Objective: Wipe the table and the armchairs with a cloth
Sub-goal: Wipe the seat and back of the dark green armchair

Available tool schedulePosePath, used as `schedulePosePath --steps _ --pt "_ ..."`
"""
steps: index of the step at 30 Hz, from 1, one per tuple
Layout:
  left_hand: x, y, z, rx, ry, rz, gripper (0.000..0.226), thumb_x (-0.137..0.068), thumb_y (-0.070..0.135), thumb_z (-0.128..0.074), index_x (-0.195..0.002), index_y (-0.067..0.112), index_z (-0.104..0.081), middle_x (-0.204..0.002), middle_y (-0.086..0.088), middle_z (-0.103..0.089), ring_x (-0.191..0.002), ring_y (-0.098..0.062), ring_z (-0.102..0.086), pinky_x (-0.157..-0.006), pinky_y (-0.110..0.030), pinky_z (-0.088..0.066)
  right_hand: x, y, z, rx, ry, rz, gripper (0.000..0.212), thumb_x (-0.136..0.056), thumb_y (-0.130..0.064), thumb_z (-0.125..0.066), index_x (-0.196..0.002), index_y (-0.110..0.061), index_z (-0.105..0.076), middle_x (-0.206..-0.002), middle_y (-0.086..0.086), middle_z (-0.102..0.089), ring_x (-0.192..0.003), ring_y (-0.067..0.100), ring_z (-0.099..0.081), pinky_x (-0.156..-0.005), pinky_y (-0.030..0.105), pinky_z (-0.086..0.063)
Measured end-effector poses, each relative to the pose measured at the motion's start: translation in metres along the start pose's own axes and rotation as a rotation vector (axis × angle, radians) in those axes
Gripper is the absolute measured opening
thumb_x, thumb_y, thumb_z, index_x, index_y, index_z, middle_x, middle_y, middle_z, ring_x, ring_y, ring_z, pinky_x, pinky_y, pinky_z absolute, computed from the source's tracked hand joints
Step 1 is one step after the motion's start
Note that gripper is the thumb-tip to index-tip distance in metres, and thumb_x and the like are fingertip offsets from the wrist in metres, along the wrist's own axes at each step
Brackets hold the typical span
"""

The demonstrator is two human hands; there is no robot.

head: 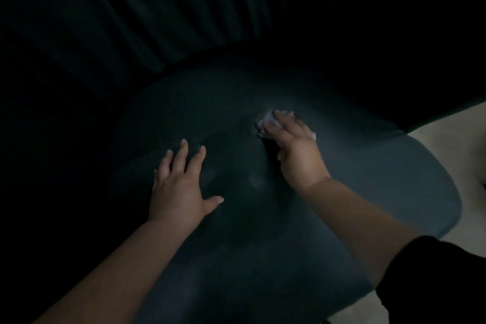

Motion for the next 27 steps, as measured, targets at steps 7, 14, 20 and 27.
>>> schedulePosePath --steps 7,14,20,27 --pt "0.000 0.002 0.003 -0.015 -0.003 -0.003 0.107 -0.069 0.062 -0.071 -0.149 0.036 -0.005 -0.159 0.005 0.008 -0.144 -0.026 0.002 -0.117 -0.046 -0.016 0.025 0.003 0.006 -0.166 0.087 0.024 0.059 -0.071 0.016 -0.044 -0.122 -0.008 -0.062 -0.135 0.016 -0.051 -0.125 0.037 -0.045 -0.109 0.045 -0.034" --pt "0.001 0.002 0.002 0.012 0.007 0.005 0.107 -0.068 0.058 -0.074 -0.149 0.035 -0.009 -0.159 0.006 0.007 -0.144 -0.024 0.003 -0.116 -0.044 -0.017 0.054 0.011 -0.010 -0.089 0.119 -0.077 0.059 -0.077 0.015 -0.051 -0.131 -0.008 -0.055 -0.149 0.019 -0.032 -0.138 0.039 -0.027 -0.114 0.052 -0.023" --pt "-0.001 0.003 0.003 0.016 0.005 0.014 0.109 -0.067 0.056 -0.076 -0.150 0.034 -0.009 -0.159 0.005 0.007 -0.144 -0.025 0.003 -0.117 -0.041 -0.014 0.082 -0.038 -0.044 -0.217 -0.030 0.112 0.051 -0.085 0.007 -0.049 -0.134 -0.007 -0.051 -0.147 0.019 -0.035 -0.138 0.035 -0.029 -0.116 0.046 -0.023" --pt "0.000 -0.001 0.001 0.041 0.012 -0.011 0.108 -0.067 0.058 -0.074 -0.150 0.035 -0.009 -0.159 0.005 0.006 -0.144 -0.025 0.003 -0.117 -0.039 -0.014 0.067 0.016 -0.002 -0.149 0.265 -0.222 0.067 -0.074 0.020 -0.048 -0.135 -0.009 -0.050 -0.149 0.016 -0.032 -0.138 0.033 -0.027 -0.116 0.040 -0.021"
Point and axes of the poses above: each hand's wrist, its own x-axis away from the middle knuckle, its own z-axis out of the back of the hand, y = z × x, the point moved 3 cm from there along -x, towards the middle knuckle
